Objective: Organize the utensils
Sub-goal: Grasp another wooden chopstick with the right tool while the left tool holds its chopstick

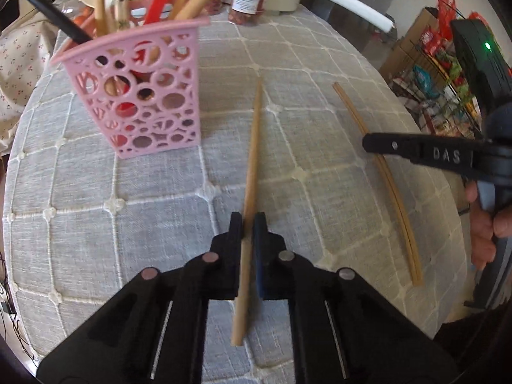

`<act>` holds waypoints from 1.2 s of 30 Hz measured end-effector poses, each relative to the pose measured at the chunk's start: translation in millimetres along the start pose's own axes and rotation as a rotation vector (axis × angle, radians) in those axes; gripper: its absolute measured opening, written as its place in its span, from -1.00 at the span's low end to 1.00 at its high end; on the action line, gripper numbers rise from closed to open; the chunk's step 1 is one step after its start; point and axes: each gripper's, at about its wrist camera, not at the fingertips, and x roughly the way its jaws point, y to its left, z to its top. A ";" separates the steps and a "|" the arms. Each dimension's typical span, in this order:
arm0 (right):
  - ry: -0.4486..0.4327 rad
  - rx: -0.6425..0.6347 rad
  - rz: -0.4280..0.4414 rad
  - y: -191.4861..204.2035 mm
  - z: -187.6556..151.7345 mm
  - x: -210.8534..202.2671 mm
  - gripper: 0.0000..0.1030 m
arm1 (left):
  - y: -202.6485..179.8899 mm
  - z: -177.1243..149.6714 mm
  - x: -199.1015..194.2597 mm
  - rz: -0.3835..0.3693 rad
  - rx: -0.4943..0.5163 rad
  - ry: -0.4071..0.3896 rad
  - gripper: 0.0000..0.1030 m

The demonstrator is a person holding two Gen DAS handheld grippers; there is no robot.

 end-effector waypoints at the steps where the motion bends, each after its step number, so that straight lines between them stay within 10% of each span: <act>1: -0.001 0.004 0.002 -2.2 -0.7 -2.2 -0.91 | -1.8 -3.3 -1.4 -0.009 0.008 0.011 -0.84; 11: 0.029 0.007 0.024 -18.9 -15.5 -19.1 -0.91 | -17.6 -40.5 -20.0 -0.038 0.128 0.180 -0.84; 28: 0.042 -0.011 0.015 -41.2 -31.3 -31.6 -0.90 | -43.8 4.6 12.2 0.124 0.103 0.092 -0.64; 36: 0.020 -0.005 0.003 -48.3 -36.0 -42.8 -0.90 | -48.3 8.4 15.2 0.133 0.086 0.078 -0.84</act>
